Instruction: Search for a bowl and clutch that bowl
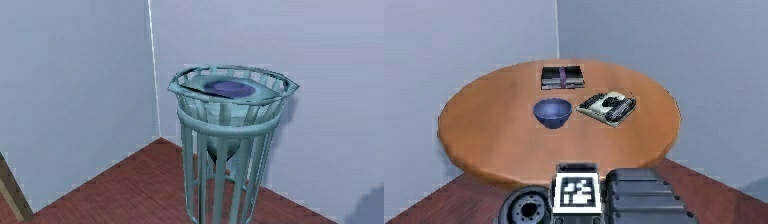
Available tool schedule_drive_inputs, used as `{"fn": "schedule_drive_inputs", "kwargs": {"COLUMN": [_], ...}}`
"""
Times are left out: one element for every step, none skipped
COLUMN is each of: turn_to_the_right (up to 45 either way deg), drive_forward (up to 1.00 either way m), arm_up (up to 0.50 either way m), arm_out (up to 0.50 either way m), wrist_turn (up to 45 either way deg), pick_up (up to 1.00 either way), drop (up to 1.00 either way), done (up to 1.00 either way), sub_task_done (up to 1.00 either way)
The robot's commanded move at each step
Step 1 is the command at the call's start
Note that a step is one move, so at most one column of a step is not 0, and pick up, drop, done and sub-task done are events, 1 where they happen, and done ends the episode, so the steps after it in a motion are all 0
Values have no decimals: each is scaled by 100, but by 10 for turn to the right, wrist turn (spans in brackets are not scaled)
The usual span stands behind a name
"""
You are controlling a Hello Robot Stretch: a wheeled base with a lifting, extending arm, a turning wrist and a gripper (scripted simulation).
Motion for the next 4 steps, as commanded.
{"fn": "schedule_drive_inputs", "kwargs": {"turn_to_the_right": [0,0,0,0], "drive_forward": [0,0,0,0], "arm_up": [0,0,0,0], "arm_out": [48,0,0,0], "wrist_turn": [0,450,450,450], "pick_up": [0,0,0,0], "drop": [0,0,0,0], "done": [0,0,0,0], "sub_task_done": [0,0,0,0]}}
